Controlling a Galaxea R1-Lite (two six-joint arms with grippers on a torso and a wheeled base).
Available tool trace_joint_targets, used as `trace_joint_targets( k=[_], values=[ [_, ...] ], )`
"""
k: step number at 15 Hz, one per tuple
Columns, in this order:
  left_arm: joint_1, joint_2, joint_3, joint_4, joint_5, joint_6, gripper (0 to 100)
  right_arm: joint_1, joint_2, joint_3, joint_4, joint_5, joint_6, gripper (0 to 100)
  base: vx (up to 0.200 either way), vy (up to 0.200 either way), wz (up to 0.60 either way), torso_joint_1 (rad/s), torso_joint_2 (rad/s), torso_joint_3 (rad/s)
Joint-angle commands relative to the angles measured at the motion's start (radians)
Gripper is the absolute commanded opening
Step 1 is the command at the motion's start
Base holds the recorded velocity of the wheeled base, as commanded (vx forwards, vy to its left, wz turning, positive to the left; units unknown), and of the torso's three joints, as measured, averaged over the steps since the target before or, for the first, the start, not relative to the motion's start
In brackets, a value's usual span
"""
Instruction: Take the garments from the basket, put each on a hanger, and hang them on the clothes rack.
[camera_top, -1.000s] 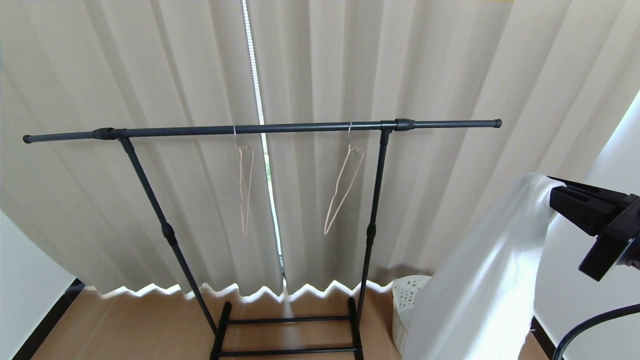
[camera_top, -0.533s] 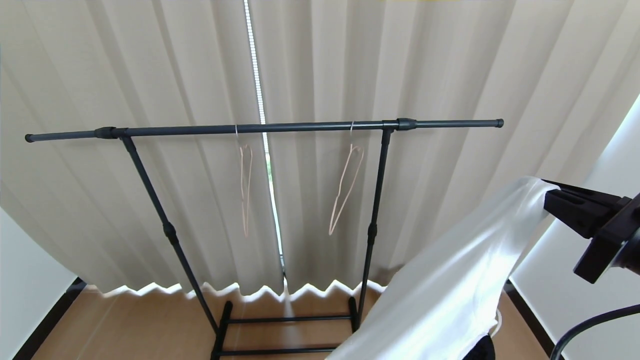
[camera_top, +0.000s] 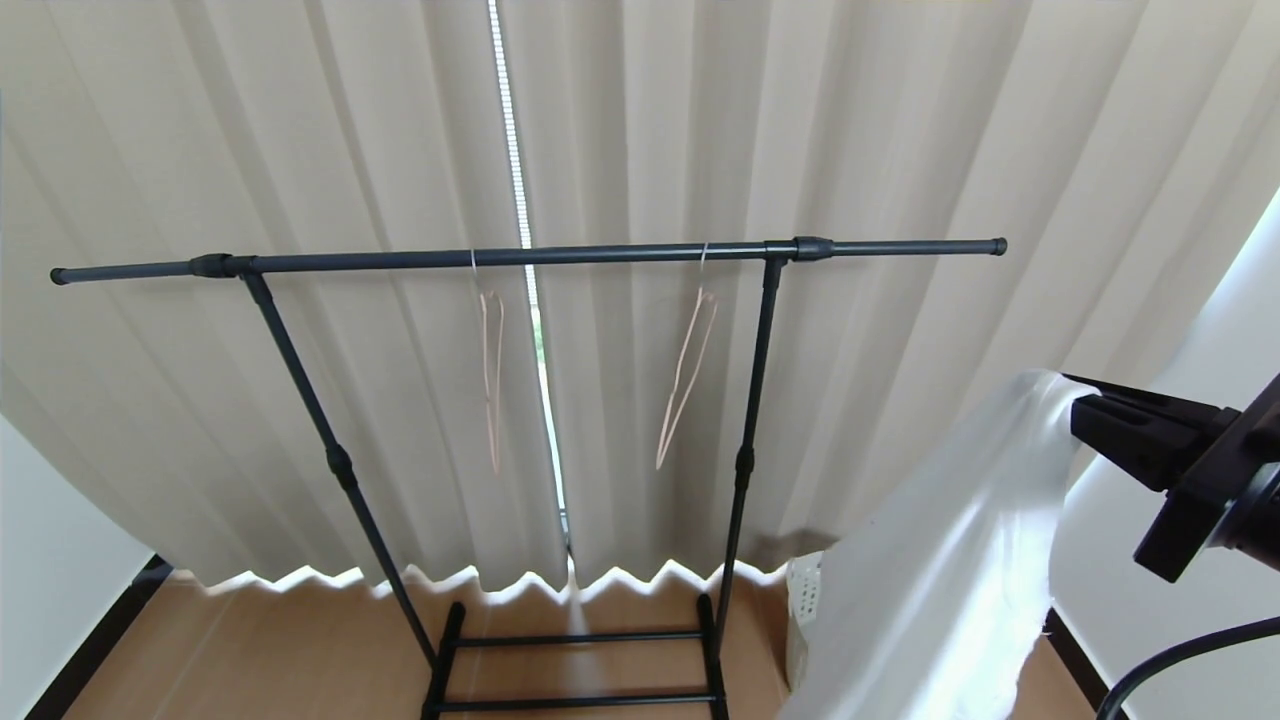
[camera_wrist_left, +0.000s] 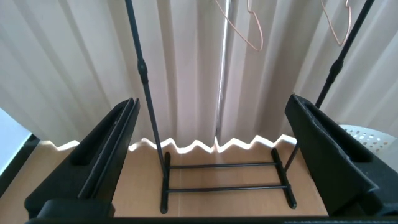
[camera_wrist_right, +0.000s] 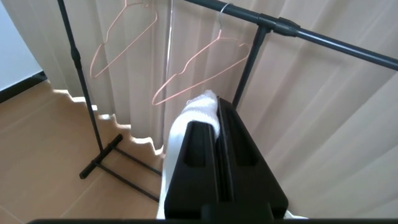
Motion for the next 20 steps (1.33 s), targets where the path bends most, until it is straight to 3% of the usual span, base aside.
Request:
trace_joint_targets(
  k=[1,8,12,14,17,20],
  values=[
    [0.0,0.002,0.0,0.001,0.001,0.001,100,0.0,0.006,0.007,-0.001,0.002,0.0,0,0.0,0.0,0.0,0.0,0.0,0.0],
    [0.001,0.0,-0.001,0.001,0.007,-0.041,100,0.005,0.06,-0.002,-0.001,0.039,-0.002,0,0.0,0.0,0.0,0.0,0.0,0.0],
    [0.001,0.002,0.0,0.002,0.01,-0.038,100,0.069,0.138,-0.04,-0.001,0.039,0.038,0,0.0,0.0,0.0,0.0,0.0,0.0],
    [-0.002,0.005,0.0,0.004,0.0,-0.01,100,0.089,0.186,-0.147,0.023,0.051,0.136,0,0.0,0.0,0.0,0.0,0.0,0.0],
    [-0.008,0.048,-0.001,0.005,-0.01,0.062,100,0.099,0.379,-0.338,0.054,0.074,0.144,0,0.0,0.0,0.0,0.0,0.0,0.0],
    [0.004,0.192,-0.001,0.004,-0.013,0.083,100,0.1,0.477,-0.431,0.063,0.068,0.144,0,0.0,0.0,0.0,0.0,0.0,0.0]
  ],
)
